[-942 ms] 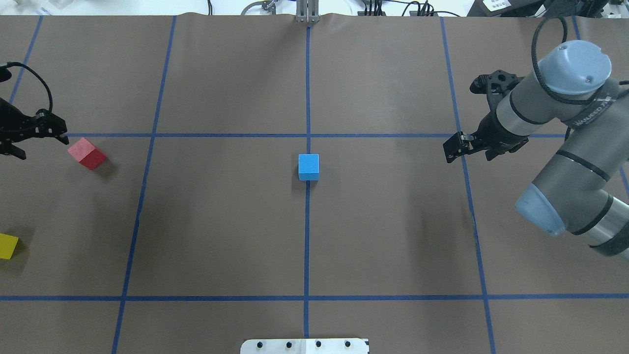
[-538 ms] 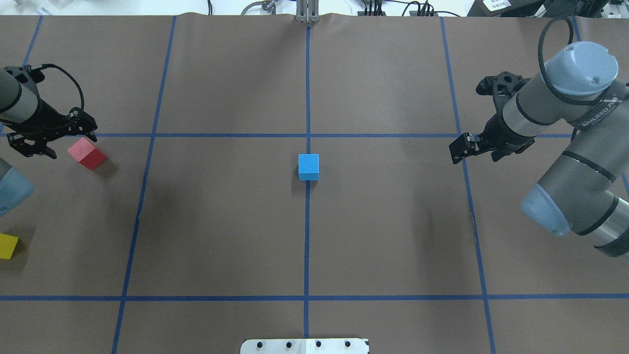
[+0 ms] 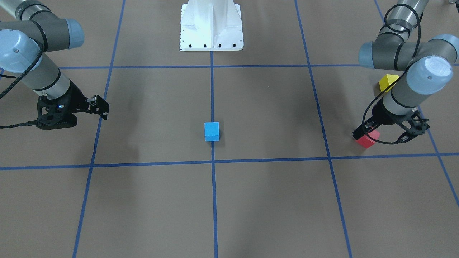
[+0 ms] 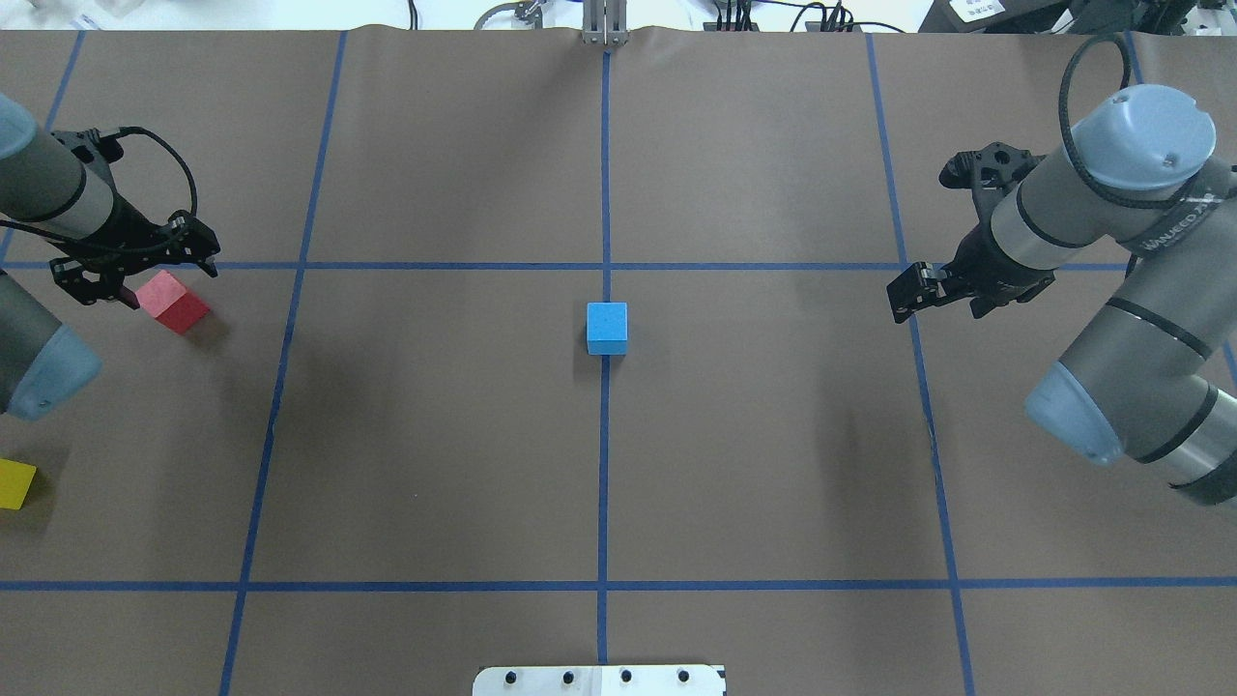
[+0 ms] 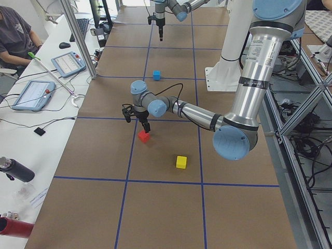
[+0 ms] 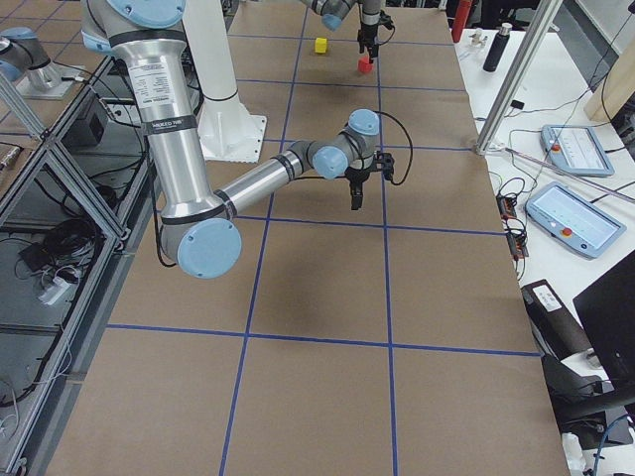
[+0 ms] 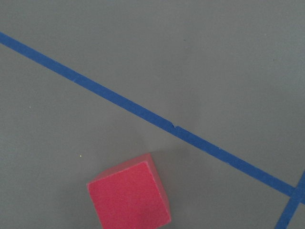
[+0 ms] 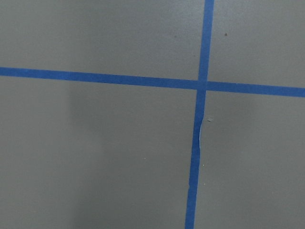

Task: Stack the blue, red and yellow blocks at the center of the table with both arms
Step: 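Withdraw the right gripper while the left gripper moves over the red cube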

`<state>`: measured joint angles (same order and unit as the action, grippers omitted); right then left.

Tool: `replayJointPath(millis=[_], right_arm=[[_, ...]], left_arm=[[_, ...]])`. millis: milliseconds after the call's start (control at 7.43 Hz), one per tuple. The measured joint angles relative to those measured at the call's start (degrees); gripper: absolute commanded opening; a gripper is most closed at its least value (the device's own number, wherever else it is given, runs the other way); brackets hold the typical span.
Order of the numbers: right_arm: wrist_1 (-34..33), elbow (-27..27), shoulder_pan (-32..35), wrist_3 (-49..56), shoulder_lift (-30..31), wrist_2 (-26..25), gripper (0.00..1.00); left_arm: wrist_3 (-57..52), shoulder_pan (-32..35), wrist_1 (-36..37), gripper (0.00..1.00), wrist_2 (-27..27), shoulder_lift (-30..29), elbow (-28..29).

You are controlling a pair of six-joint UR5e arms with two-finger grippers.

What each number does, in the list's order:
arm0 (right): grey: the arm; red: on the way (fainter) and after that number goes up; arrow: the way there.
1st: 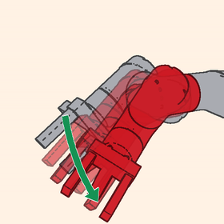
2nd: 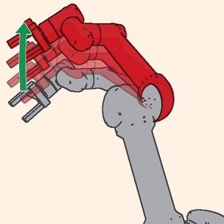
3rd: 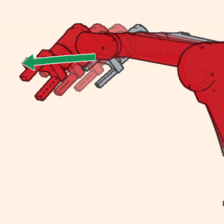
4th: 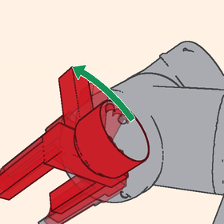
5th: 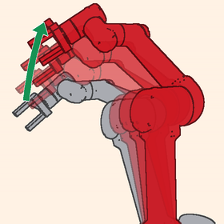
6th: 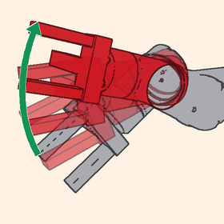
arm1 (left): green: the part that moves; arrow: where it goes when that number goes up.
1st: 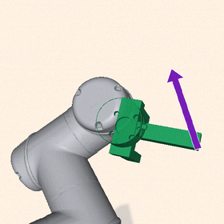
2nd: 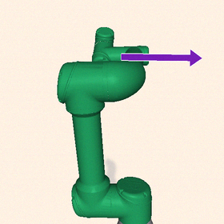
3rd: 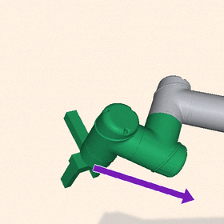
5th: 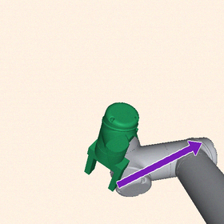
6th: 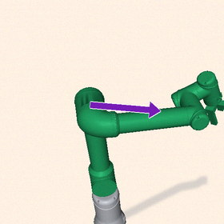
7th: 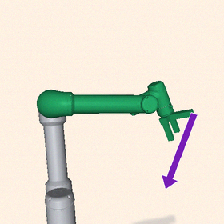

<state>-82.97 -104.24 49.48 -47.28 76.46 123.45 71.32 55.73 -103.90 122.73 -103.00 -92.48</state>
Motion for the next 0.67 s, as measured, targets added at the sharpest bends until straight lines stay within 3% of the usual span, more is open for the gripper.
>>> replayJointPath(millis=[673], right_arm=[[0.0,-0.3,0.1,-0.2,0.0,-0.1,0.99]], left_arm=[[0.2,-0.1,-3.6,1.0,0.1,1.0,2.5]])
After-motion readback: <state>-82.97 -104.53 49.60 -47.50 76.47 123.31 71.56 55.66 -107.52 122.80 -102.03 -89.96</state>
